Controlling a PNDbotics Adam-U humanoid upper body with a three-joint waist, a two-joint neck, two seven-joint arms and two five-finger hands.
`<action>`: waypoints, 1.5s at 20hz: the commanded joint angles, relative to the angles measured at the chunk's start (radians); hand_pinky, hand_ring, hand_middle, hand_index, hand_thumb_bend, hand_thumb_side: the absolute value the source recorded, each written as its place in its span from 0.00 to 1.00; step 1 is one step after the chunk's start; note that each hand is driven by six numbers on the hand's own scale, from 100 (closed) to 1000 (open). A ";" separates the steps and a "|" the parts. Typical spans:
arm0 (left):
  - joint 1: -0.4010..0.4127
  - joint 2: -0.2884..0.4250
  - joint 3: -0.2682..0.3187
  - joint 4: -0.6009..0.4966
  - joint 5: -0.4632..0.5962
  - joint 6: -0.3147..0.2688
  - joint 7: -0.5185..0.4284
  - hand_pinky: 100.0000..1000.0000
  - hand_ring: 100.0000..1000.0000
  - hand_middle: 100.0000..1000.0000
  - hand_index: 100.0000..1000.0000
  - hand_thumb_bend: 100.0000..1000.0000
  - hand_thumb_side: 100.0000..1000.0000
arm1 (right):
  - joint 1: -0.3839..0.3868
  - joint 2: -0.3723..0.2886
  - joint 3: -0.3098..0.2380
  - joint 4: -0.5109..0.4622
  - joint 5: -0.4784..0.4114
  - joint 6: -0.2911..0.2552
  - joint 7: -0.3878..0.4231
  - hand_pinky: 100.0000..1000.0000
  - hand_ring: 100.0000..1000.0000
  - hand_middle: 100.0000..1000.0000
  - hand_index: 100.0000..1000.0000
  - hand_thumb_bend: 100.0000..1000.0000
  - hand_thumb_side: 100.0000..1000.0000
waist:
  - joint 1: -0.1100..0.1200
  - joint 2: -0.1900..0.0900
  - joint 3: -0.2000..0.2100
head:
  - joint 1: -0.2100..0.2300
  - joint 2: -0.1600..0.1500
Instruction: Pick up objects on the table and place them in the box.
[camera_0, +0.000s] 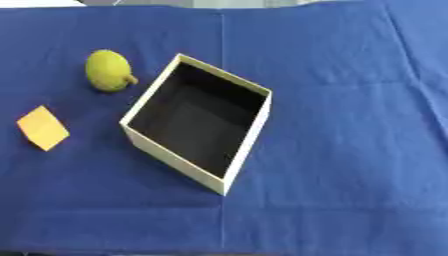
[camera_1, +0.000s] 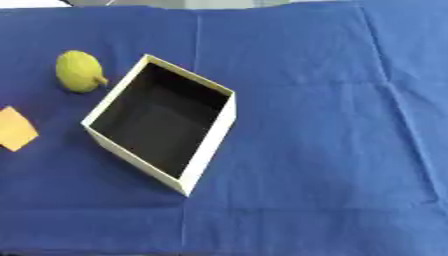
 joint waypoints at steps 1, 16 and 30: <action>0.013 0.093 0.020 0.020 -0.070 0.026 -0.112 0.81 0.80 0.74 0.92 0.23 0.61 | -0.004 -0.039 -0.009 -0.015 0.006 0.004 0.000 0.81 0.71 0.69 0.77 0.00 0.64 | 0.001 -0.021 0.004 | -0.008 -0.001; 0.013 0.176 -0.037 0.161 -0.131 -0.036 -0.537 0.88 0.87 0.83 0.97 0.42 0.67 | -0.007 -0.044 -0.002 -0.015 0.004 0.000 0.006 0.81 0.71 0.69 0.77 0.00 0.65 | -0.001 -0.023 0.007 | -0.008 -0.007; 0.028 0.209 -0.116 0.246 -0.206 0.160 -0.440 0.80 0.82 0.68 0.88 0.63 0.74 | -0.011 -0.042 0.003 -0.015 -0.001 -0.003 0.013 0.81 0.71 0.69 0.76 0.00 0.65 | 0.001 -0.025 0.001 | 0.002 0.003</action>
